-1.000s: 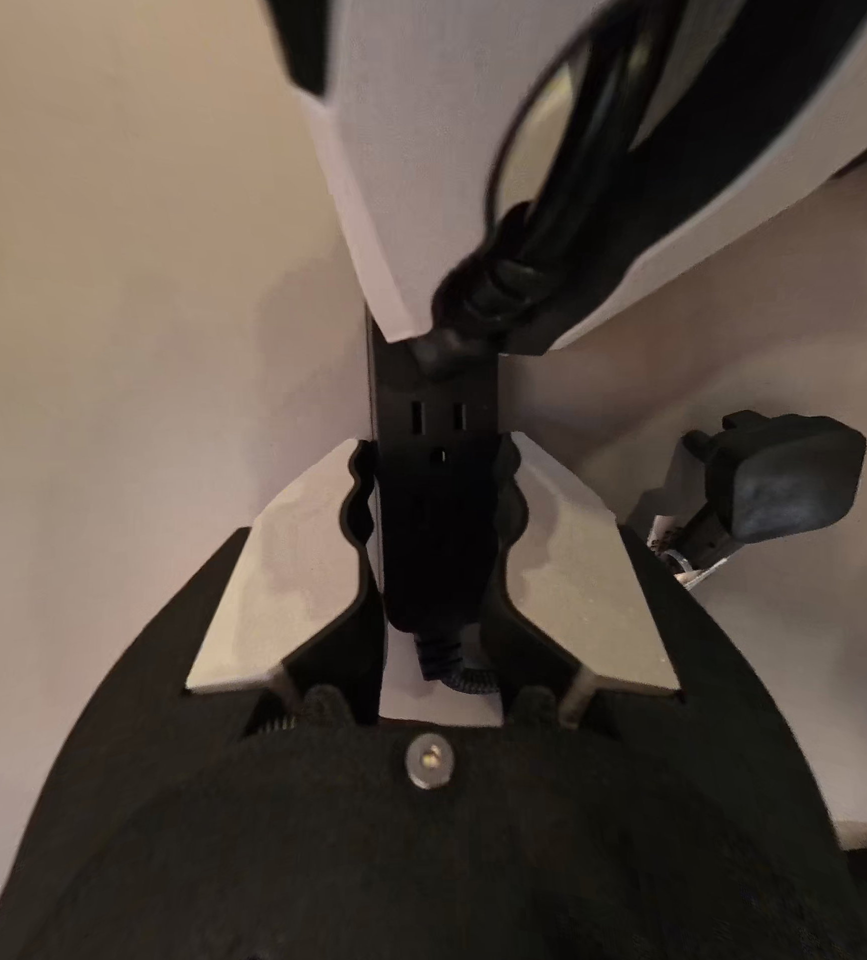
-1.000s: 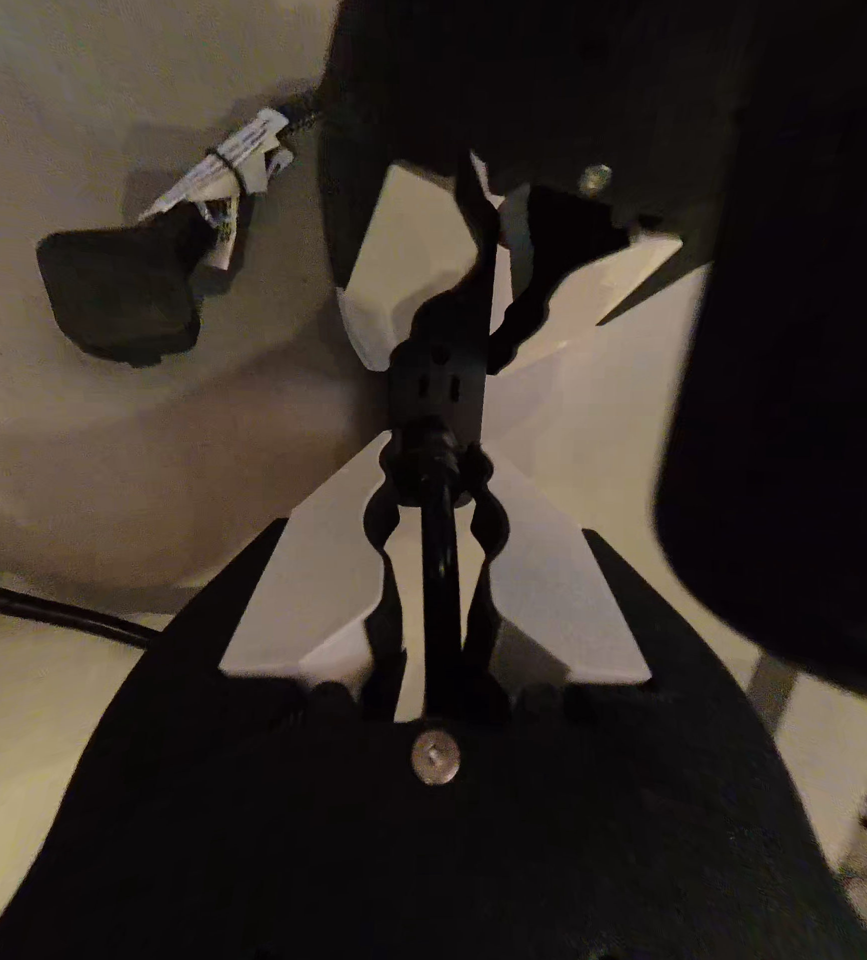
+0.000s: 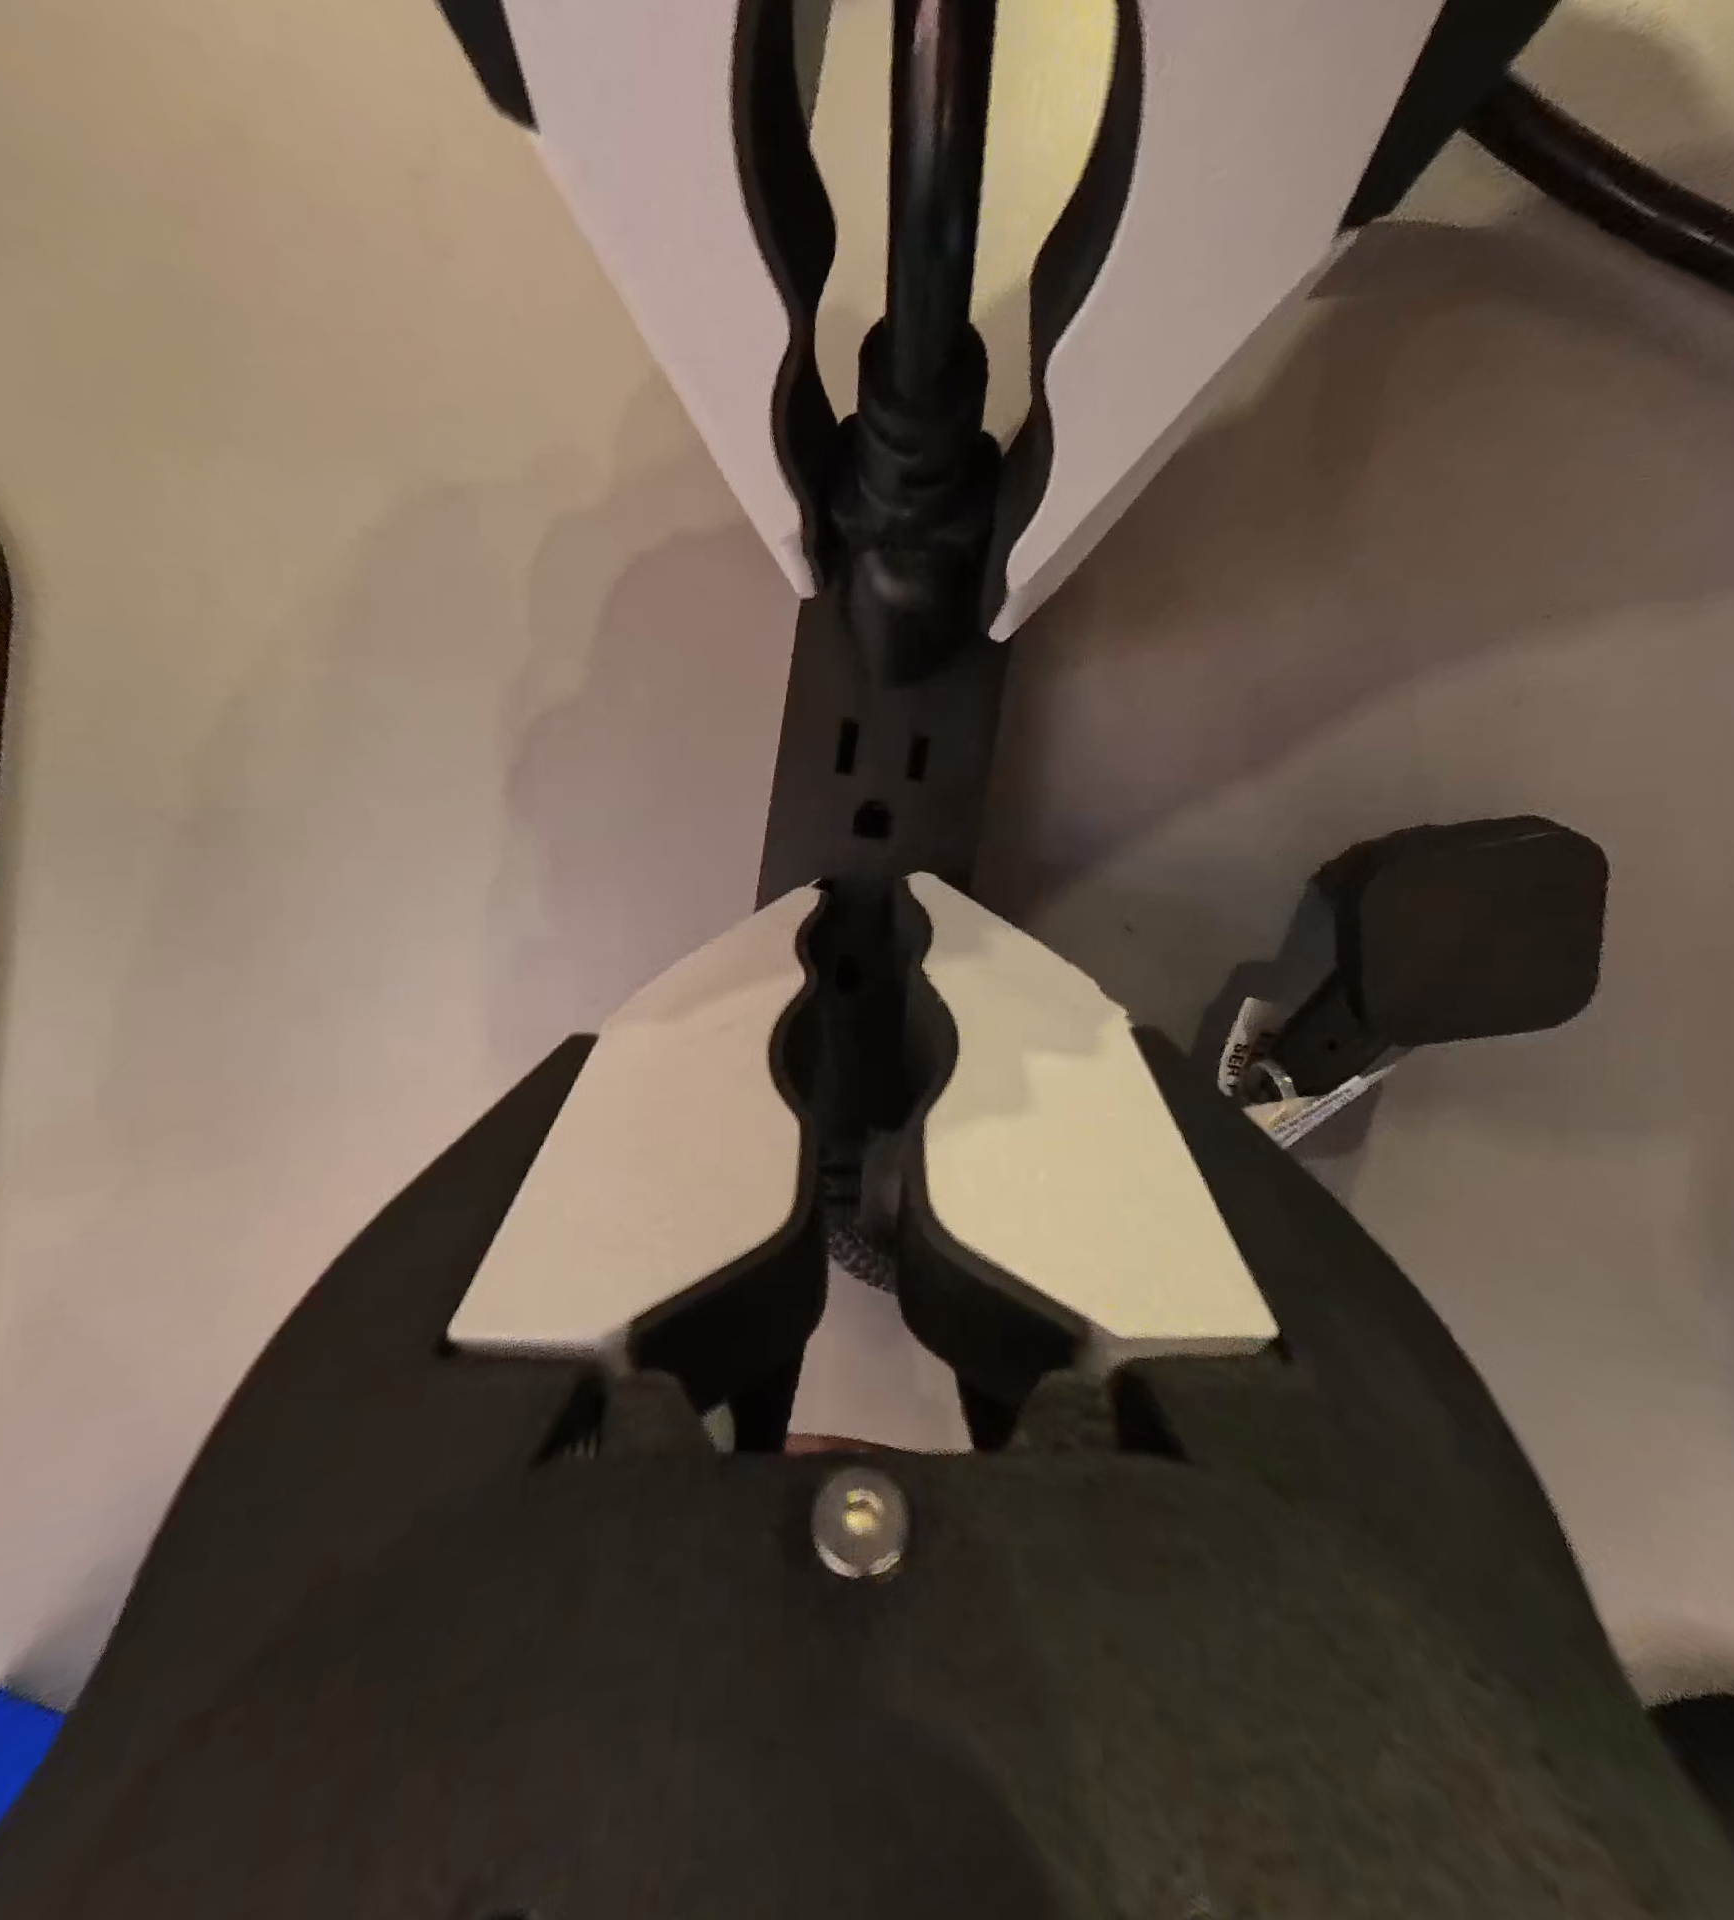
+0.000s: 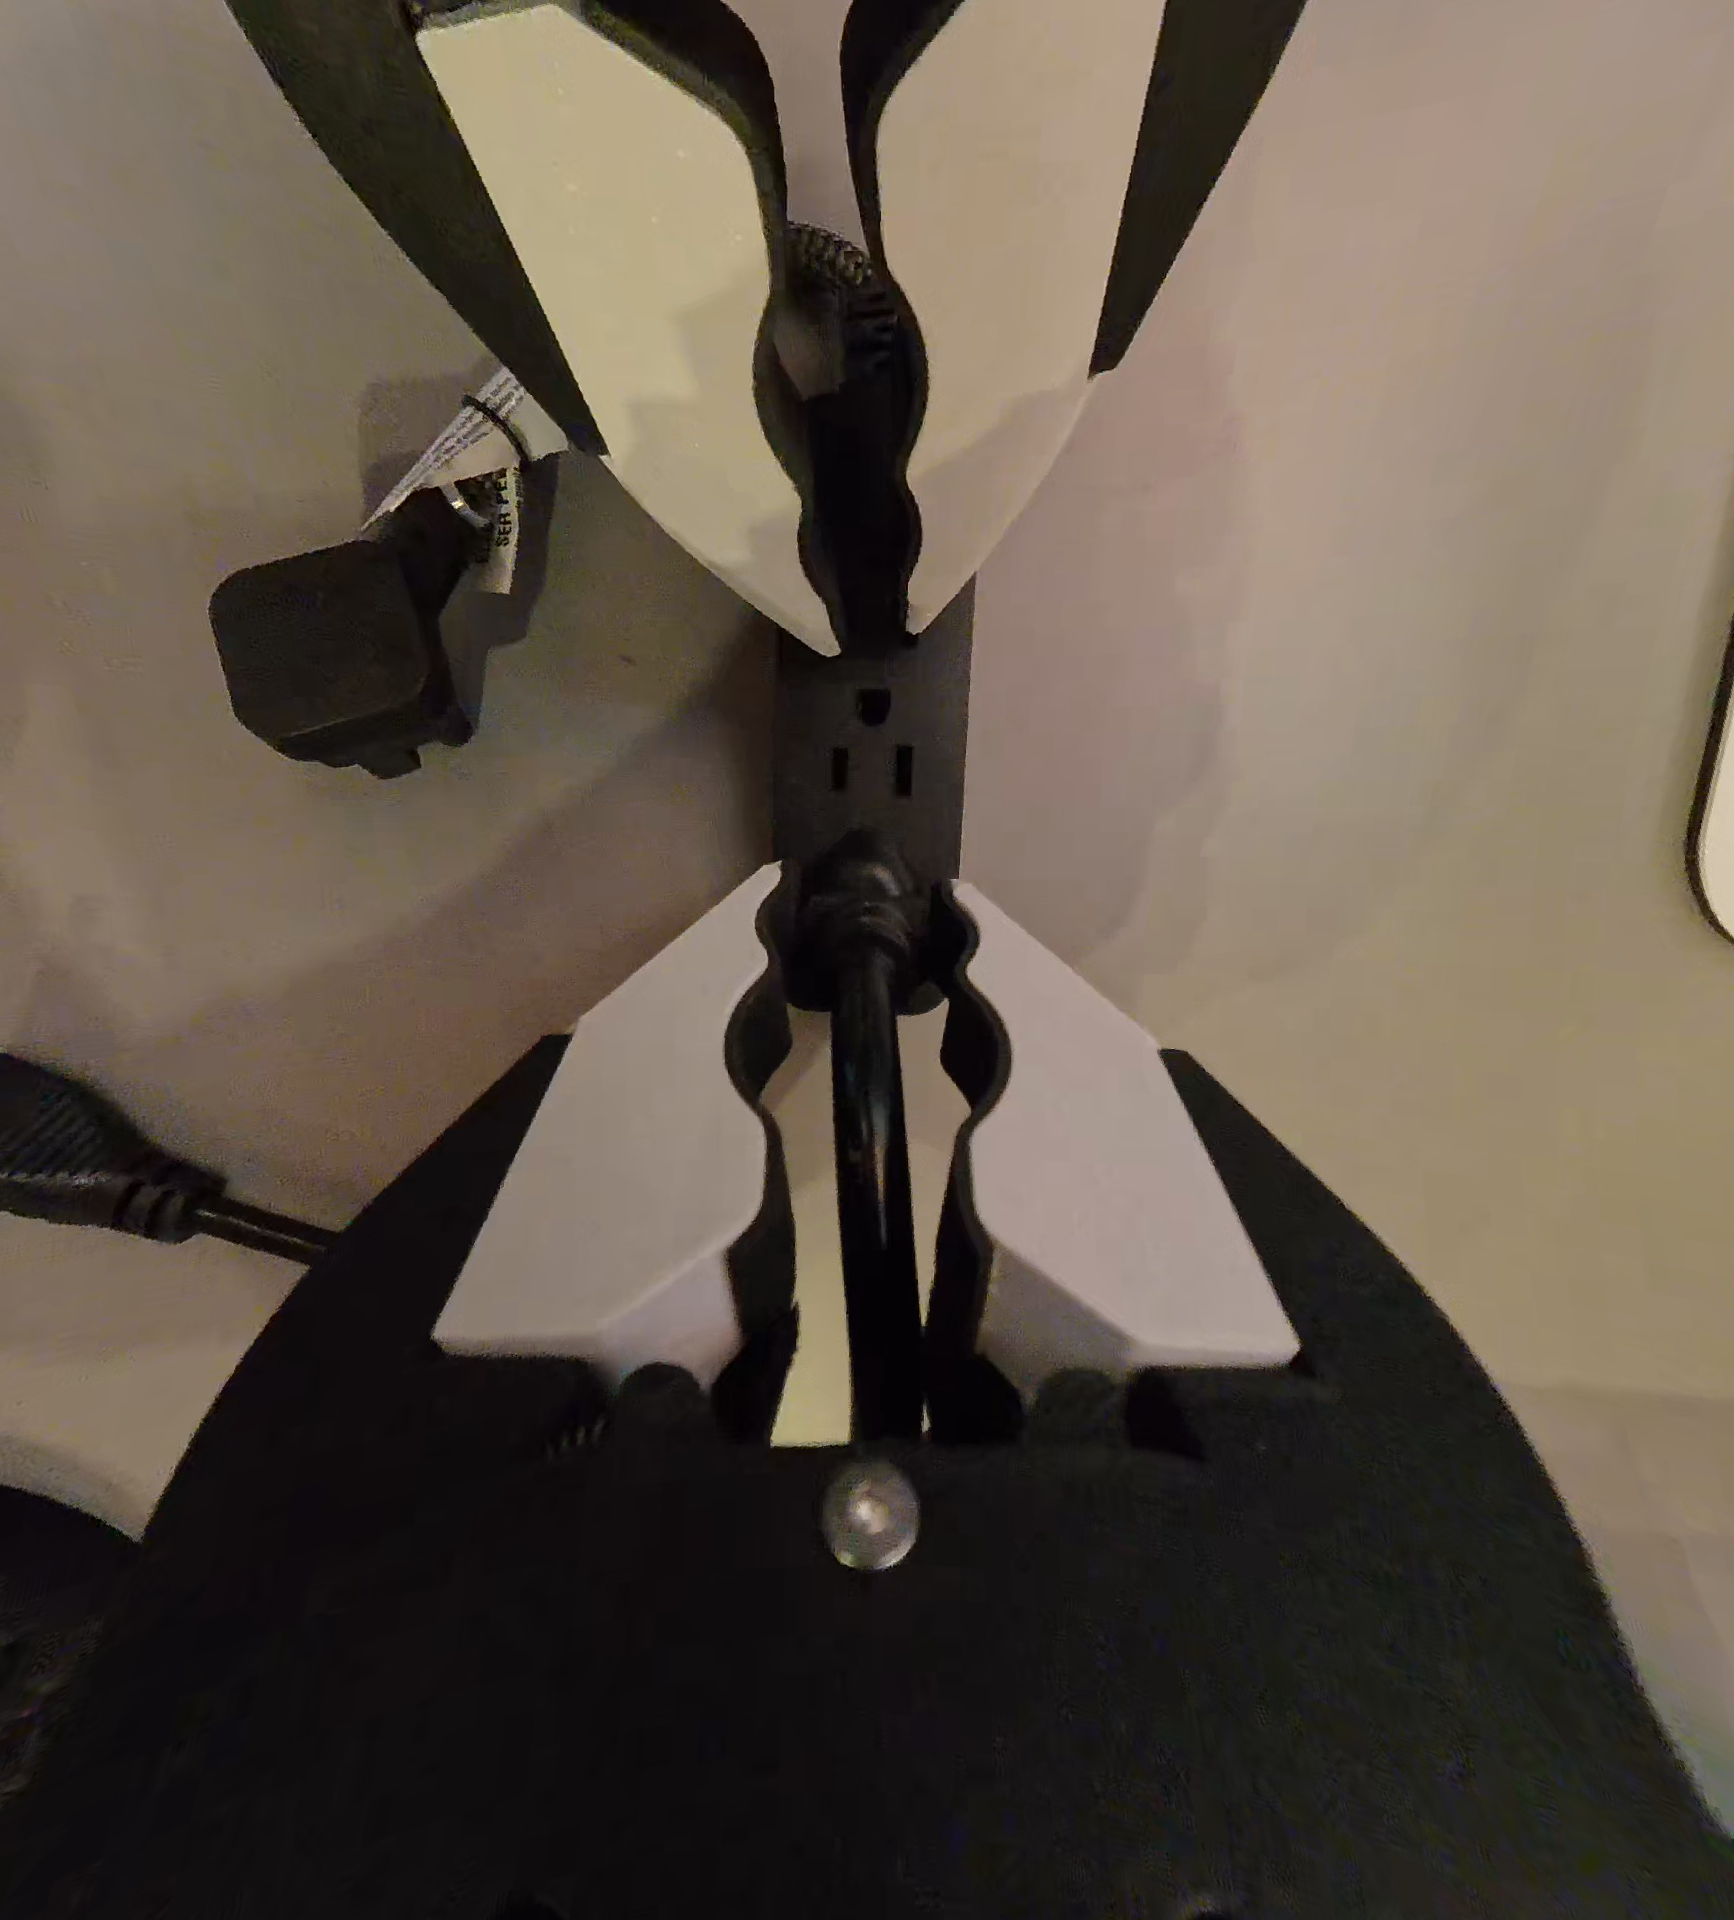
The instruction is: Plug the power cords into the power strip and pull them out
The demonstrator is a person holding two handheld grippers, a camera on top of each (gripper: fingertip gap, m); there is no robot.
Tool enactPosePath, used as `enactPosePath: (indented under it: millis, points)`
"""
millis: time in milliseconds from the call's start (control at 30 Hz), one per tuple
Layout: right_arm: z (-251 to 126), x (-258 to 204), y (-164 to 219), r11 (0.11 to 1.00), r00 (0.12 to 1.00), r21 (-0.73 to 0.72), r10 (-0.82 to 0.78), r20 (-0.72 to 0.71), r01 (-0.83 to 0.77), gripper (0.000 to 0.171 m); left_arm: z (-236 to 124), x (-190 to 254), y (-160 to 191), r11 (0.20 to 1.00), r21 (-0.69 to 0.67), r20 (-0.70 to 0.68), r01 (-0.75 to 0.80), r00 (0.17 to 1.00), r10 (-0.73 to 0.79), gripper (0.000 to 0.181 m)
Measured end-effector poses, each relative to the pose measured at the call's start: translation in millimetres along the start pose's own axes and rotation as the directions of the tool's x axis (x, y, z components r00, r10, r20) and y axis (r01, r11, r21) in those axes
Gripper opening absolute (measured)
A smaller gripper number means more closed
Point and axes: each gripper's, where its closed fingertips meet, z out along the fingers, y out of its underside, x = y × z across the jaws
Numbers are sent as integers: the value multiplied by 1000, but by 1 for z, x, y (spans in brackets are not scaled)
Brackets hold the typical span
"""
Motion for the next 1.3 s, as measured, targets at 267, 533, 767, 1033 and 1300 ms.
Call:
enactPosePath:
  millis: [267,533,767,1033,1300]
  points:
    - [-1,0,0,1000,999,9,2,34,-2,22,1,-2,0,1000,-23,6,-19,1000,19,9]
    - [-2,1,1,1000,1000,9,-13,3,13,22,1,-2,1,998,-33,6,-54,998,54,9]
    - [-2,1,1,1000,1000,29,5,7,-5,22,0,-2,1,998,-28,12,-61,998,62,10]
    - [-4,2,3,999,1000,33,12,0,-12,23,-14,-17,13,998,-53,134,-39,990,45,35]
    - [-2,-2,2,1000,999,-12,23,-29,-23,22,-22,-15,22,1000,-15,72,-15,997,16,47]
